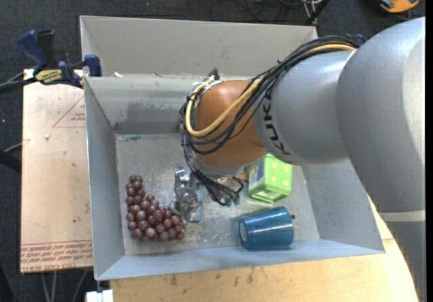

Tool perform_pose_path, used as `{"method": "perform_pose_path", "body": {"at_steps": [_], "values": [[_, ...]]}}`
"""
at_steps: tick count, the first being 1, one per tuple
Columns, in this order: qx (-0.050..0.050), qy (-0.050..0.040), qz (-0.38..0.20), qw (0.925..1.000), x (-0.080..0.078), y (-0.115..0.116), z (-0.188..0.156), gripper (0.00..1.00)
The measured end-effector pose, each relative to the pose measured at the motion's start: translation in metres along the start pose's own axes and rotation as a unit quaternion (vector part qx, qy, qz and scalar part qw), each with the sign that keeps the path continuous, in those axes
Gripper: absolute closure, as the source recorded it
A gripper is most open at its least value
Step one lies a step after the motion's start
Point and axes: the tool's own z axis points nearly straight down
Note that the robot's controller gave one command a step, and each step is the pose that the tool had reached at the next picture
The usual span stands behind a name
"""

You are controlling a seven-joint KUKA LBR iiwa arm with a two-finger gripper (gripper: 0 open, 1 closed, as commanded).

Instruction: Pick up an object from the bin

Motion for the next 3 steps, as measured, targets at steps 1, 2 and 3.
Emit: {"method": "perform_pose_path", "body": {"at_steps": [1, 2, 3], "values": [[0.0, 0.0, 0.0, 1.0, 0.0, 0.0, 0.0, 1.0], [0.0, -0.0018, -0.11, 0.9939, -0.027, 0.018, -0.083, 0.0], [0.0, 0.0016, -0.11, 0.9939, -0.025, 0.018, -0.081, 0.0]]}}
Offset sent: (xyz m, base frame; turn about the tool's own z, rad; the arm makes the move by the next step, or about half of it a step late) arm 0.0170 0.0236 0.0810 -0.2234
